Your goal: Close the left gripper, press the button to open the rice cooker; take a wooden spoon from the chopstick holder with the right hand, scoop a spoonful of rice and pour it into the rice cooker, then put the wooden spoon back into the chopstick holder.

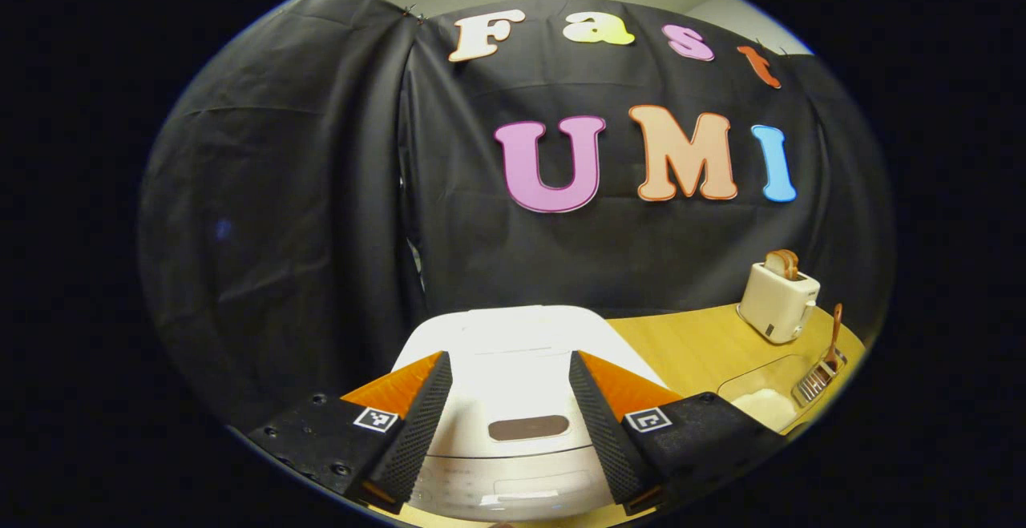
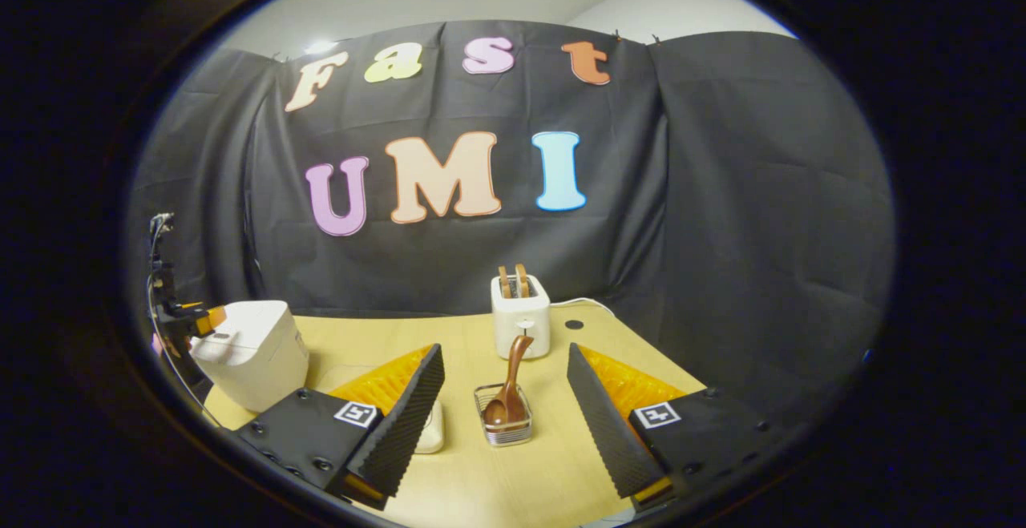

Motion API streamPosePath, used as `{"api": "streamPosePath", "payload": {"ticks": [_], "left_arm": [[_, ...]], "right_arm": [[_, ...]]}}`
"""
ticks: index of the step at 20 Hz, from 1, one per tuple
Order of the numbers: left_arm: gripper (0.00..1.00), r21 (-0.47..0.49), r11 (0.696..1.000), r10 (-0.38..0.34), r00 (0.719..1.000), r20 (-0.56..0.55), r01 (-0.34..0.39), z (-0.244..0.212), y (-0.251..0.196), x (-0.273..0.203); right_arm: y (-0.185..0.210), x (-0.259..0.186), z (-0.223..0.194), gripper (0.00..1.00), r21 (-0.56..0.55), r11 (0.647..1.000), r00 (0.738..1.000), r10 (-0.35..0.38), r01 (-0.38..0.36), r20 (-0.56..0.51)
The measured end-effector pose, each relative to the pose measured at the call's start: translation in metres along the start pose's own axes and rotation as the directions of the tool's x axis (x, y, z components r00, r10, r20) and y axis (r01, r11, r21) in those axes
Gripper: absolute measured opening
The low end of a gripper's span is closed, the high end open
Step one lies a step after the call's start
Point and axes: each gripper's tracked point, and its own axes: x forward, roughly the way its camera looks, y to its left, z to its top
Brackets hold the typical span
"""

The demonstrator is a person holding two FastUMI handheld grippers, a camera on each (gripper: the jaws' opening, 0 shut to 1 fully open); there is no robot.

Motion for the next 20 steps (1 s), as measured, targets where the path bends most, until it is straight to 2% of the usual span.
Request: {"api": "streamPosePath", "payload": {"ticks": [4, 6, 10, 15, 20], "left_arm": [[0.89, -0.054, 0.996, -0.075, 0.997, 0.028, 0.076, 0.031, -0.039, -0.030], [0.95, -0.066, 0.993, -0.095, 0.994, 0.049, 0.098, 0.044, -0.056, -0.046], [0.95, -0.052, 0.991, -0.119, 0.990, 0.073, 0.123, 0.057, -0.084, -0.066], [0.95, -0.026, 0.982, -0.184, 0.981, 0.066, 0.186, 0.046, -0.119, -0.083], [0.95, -0.080, 0.971, -0.226, 0.974, 0.010, 0.226, 0.029, -0.142, -0.089]], "right_arm": [[0.006, 0.001, 0.015, 0.96, 0.000, 1.000, 0.999, 0.028, -0.028, 0.033], [0.008, -0.001, 0.023, 0.96, 0.008, 0.999, 0.998, 0.043, -0.044, 0.049], [0.010, -0.008, 0.030, 0.95, 0.022, 0.998, 0.995, 0.051, -0.053, 0.080], [0.009, -0.022, 0.021, 0.96, 0.088, 0.995, 0.996, 0.042, -0.049, 0.078], [0.000, -0.035, 0.010, 0.99, 0.083, 0.996, 0.997, 0.008, -0.014, 0.075]]}}
